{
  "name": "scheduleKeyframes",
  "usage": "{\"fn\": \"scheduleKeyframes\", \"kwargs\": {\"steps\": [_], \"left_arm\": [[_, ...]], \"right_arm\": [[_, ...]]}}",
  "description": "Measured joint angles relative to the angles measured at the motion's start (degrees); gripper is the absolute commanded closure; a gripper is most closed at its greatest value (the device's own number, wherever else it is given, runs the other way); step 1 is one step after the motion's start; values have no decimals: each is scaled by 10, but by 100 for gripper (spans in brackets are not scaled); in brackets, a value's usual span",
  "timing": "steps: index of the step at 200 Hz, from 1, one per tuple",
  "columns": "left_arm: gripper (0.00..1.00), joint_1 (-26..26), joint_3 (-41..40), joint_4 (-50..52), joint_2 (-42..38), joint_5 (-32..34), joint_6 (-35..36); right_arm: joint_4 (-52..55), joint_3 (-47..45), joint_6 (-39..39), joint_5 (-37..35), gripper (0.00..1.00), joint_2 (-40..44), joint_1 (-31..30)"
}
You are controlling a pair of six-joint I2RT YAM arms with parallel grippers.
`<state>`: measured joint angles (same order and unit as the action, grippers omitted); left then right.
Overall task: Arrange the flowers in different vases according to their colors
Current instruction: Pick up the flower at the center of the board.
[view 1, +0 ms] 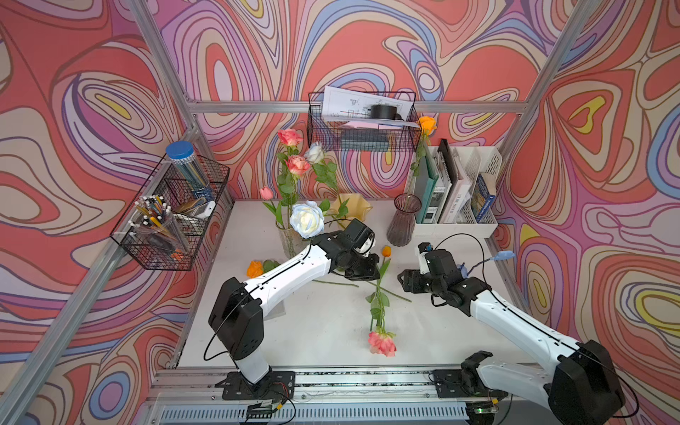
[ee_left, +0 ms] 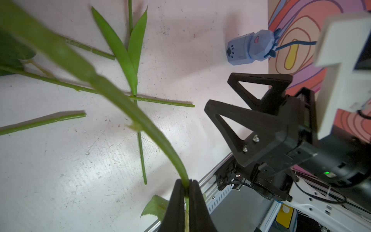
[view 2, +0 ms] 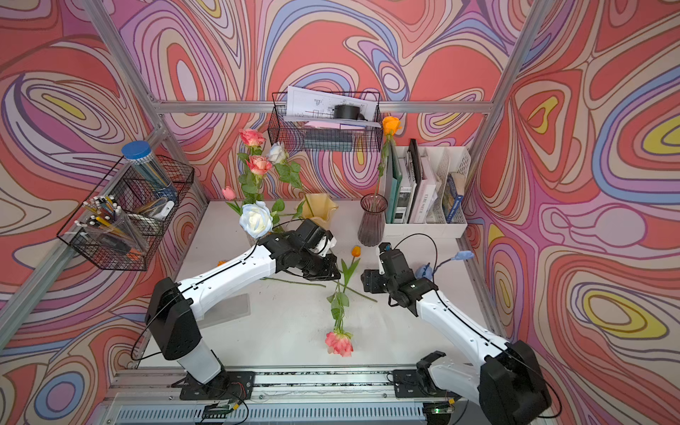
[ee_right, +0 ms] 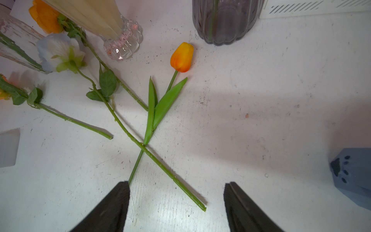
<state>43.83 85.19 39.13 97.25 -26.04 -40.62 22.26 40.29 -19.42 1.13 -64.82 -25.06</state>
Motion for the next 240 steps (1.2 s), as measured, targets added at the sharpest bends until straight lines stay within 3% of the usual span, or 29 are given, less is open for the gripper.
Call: {"fn": "scheduleKeyframes", "kwargs": {"steps": [80,106,144,173,210,240], "left_arm": [[100,0,66,2,-9,-160,-7],[100,-9,60,-42,-33,-217,-47],[100,-40,-5,-258,-89,-297,-219],[100,-65,-15,-471,-71,-311,-379],[100,-70,61,-601,-10,-307,-507],[100,-66,133,-643,19,-299,-563]], "right_arm": [[-15,73,69,-26,22,28,0],[-39,86,96,-31,22,40,0],[-103,69,131,-32,20,60,0],[-150,34,142,-32,20,73,0],[-164,31,143,-37,20,59,0],[-167,31,142,-43,20,53,0]]}}
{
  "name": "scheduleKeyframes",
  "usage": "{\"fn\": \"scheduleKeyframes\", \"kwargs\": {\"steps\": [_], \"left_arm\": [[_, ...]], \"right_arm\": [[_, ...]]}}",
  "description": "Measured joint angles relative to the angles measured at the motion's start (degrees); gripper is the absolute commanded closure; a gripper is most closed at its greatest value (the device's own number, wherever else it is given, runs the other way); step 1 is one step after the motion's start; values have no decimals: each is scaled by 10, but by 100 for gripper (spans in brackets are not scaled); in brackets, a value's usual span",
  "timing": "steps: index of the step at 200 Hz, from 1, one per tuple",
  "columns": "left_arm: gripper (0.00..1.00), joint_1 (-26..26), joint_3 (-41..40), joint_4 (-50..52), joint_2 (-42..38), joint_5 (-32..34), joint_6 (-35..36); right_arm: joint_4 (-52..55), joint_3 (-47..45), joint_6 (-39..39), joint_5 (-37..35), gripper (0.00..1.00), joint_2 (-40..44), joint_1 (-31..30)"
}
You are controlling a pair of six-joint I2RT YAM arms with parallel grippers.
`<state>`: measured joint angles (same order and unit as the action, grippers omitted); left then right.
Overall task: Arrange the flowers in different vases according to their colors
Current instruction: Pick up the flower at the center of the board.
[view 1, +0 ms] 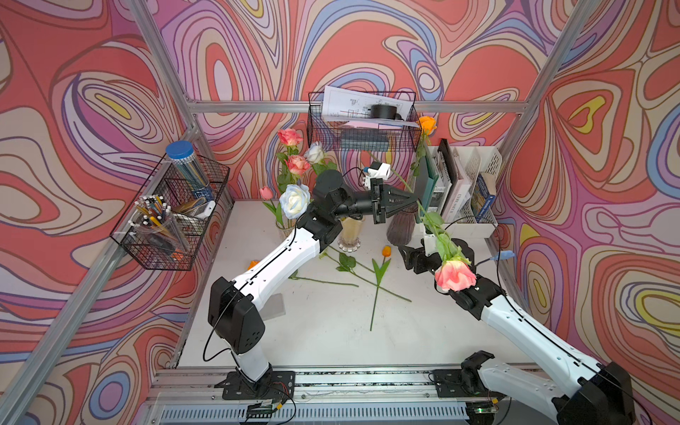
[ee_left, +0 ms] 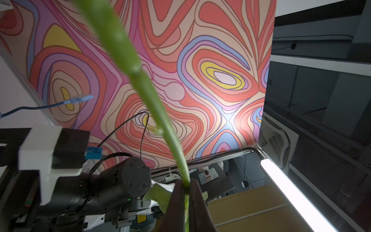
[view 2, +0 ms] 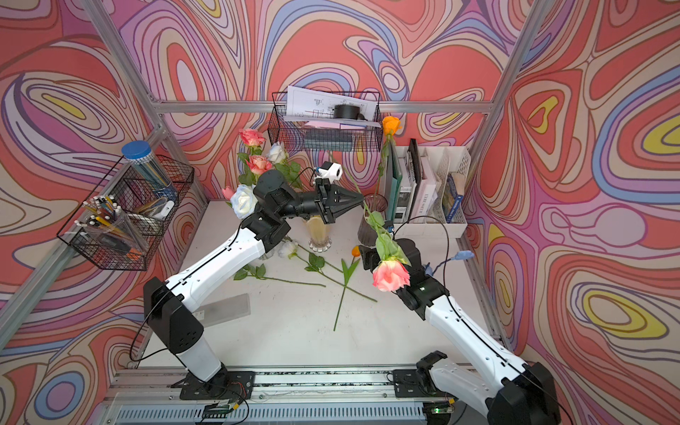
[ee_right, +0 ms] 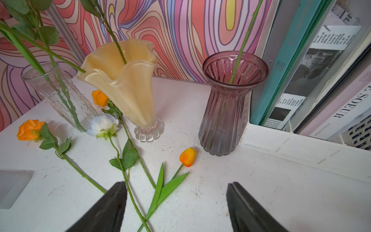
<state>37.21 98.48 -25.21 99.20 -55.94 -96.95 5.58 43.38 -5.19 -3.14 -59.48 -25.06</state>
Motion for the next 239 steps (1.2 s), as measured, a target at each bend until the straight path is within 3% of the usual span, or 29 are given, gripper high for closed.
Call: {"fn": "scheduleKeyframes", "kwargs": {"steps": [71,113,133,183,239], "left_arm": [[100,8,77,-65,3,31,-80],[100,-15,90,-80,-16,71,-110],[100,-58,52,-95,-54,106,-131],[100,-251,-58,-112,-173,177,-185],[100,-349,-226,-247,-189,233,-222]], "right_arm": [[-4,0,-3,0,20,-26,0],[-4,0,-4,0,20,-38,0],[-2,0,-4,0,20,-41,0],[4,0,-4,0,20,-41,0],[5,0,-7,0,20,-53,0]]}}
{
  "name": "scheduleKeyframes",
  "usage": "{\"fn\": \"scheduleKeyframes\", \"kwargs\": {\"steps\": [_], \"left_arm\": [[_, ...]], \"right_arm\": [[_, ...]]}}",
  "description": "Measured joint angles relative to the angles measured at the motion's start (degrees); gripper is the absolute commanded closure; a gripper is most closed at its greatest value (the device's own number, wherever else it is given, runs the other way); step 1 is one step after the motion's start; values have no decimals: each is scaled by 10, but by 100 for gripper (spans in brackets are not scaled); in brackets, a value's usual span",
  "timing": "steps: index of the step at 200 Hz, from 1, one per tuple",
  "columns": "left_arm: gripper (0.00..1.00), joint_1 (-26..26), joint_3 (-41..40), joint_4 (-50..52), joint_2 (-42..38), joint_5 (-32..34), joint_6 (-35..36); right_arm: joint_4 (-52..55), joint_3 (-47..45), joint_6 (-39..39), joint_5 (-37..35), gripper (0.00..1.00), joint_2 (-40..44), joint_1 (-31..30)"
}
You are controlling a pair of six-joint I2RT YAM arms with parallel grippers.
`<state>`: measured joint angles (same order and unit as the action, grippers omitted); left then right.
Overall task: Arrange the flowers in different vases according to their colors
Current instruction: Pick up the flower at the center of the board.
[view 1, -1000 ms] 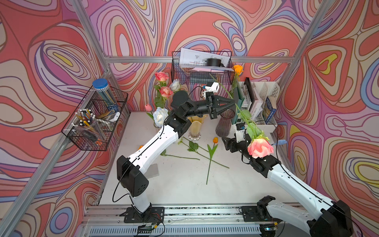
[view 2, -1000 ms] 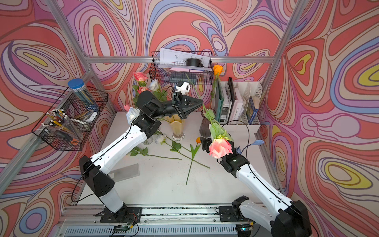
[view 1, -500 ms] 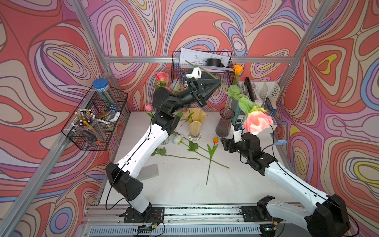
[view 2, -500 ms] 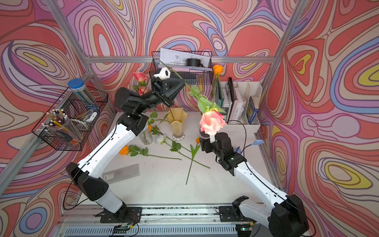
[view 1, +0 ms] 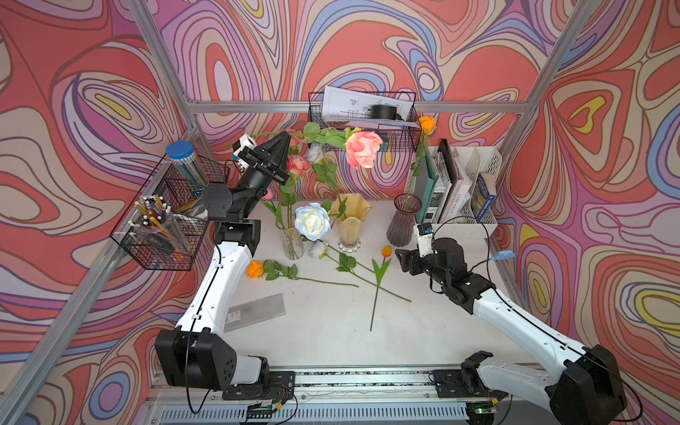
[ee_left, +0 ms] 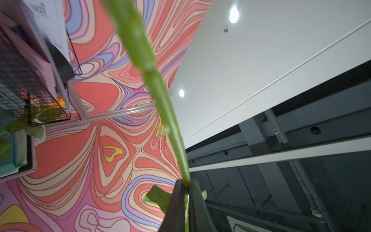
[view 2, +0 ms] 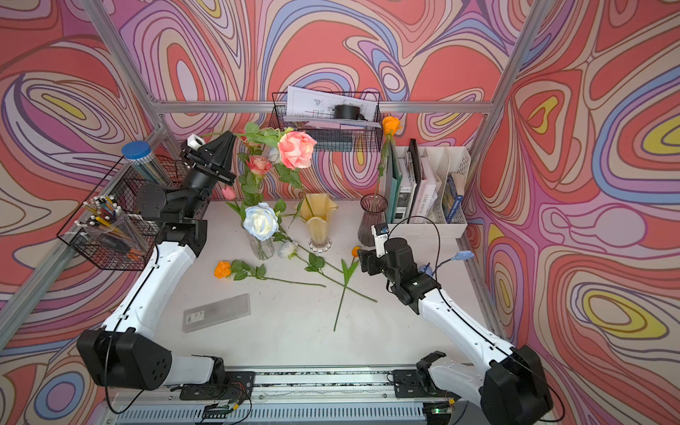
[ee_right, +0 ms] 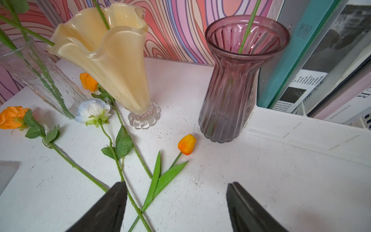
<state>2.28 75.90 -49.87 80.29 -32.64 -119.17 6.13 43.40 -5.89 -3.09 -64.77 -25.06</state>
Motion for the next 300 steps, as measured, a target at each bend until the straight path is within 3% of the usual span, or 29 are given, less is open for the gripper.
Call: {"fn": "scheduleKeyframes", "kwargs": {"steps": [27,74,140,173,221,256,276,300], "left_arm": [[100,-28,-52,-41,23,38,-7],[100,-30,-15,-115,53,59,-9],[100,-19,43,-148,40,57,-9],[100,47,132,-150,50,31,-9],[100,132,114,-199,62,41,-9],[100,232,146,-200,95,31,-9],[100,271,146,-205,95,1,-9],[100,280,101,-210,70,-48,-9]], "right_arm": [[1,0,-2,1,20,-2,0],[3,2,-9,6,22,-12,0],[-122,-15,-80,143,22,45,-1],[-151,36,-104,169,22,40,-3],[-166,57,-105,193,21,46,-14],[-206,66,-87,175,19,47,-21],[-170,136,-57,134,18,12,-19],[-98,260,7,78,17,-36,-12]]}}
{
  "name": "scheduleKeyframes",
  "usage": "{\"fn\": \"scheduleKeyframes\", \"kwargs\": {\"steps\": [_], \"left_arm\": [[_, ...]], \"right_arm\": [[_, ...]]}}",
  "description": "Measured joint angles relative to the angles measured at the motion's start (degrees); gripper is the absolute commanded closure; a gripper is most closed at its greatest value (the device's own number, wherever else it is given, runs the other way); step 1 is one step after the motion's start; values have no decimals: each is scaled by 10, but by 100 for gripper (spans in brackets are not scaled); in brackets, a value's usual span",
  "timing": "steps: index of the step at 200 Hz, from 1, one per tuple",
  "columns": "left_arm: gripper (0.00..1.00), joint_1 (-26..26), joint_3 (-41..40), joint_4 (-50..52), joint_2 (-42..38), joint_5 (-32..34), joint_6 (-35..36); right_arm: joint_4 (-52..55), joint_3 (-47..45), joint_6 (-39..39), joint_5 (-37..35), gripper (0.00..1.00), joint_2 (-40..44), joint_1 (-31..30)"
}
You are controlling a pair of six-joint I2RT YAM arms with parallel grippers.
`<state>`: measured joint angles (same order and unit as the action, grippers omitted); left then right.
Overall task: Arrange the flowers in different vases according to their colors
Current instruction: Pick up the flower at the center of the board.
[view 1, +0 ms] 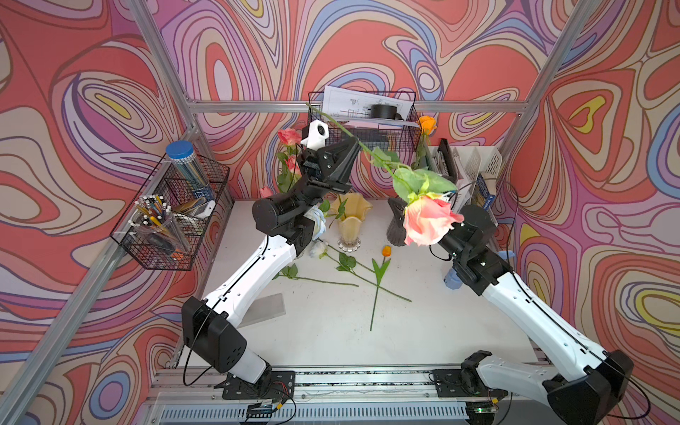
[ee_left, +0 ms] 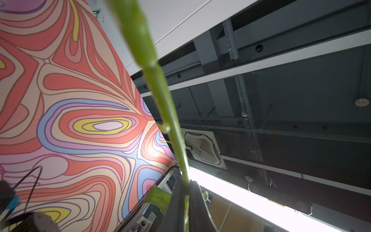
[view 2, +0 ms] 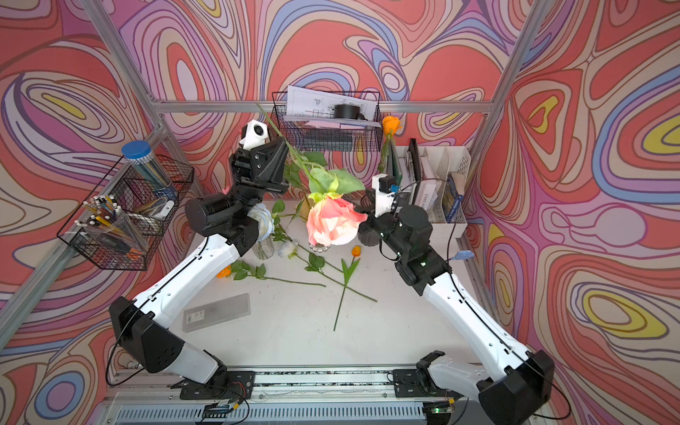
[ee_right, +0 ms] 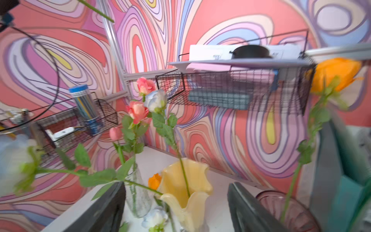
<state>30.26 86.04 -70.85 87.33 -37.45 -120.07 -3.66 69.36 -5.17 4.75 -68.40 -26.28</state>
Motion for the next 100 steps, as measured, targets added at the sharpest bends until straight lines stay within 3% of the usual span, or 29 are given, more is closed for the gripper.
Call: {"fn": "scheduleKeyframes", "kwargs": {"steps": [35,100], "left_arm": [[100,-2,-116,55,-83,-94,1],[100,13,-173,315,-221,-276,132]], "right_arm": [[27,33,129,-47,17,4,21],[-89,-134,450,28,16,16,15]]}}
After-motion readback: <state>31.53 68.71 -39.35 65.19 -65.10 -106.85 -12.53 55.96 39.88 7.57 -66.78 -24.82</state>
